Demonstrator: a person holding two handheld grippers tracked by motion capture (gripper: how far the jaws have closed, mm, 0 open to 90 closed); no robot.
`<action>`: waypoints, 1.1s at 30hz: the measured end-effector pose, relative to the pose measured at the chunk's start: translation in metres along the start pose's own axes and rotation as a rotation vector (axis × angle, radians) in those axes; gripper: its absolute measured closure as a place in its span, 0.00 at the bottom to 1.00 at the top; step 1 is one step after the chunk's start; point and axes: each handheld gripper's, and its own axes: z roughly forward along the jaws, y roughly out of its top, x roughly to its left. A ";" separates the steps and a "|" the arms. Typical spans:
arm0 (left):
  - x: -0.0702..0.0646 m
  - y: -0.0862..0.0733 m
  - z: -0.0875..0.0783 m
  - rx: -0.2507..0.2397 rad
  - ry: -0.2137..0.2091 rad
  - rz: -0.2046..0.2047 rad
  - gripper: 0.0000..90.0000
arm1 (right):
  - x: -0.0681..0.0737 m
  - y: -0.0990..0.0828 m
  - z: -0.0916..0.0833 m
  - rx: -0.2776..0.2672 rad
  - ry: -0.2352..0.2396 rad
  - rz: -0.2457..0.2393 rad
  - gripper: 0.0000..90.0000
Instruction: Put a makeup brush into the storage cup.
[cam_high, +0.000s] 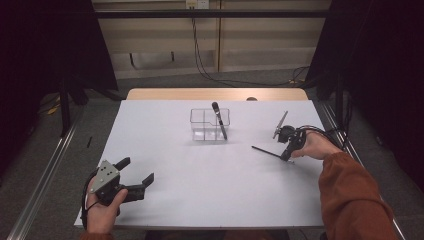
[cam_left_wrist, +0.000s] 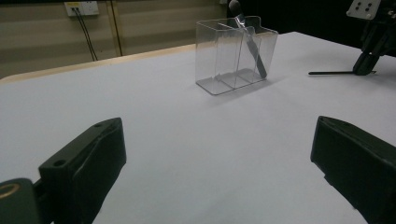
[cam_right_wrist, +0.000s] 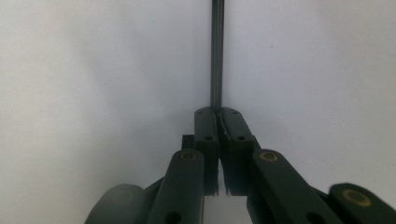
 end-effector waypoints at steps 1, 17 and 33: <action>0.000 0.000 0.000 0.000 0.000 0.000 0.04 | 0.000 -0.001 0.000 -0.008 0.004 0.008 0.97; 0.001 0.001 -0.001 -0.005 0.004 -0.006 0.04 | 0.005 -0.017 -0.017 -0.183 -0.001 0.095 0.97; 0.002 0.001 -0.002 -0.014 0.020 -0.019 0.03 | 0.011 -0.033 -0.027 -0.464 -0.049 0.155 0.97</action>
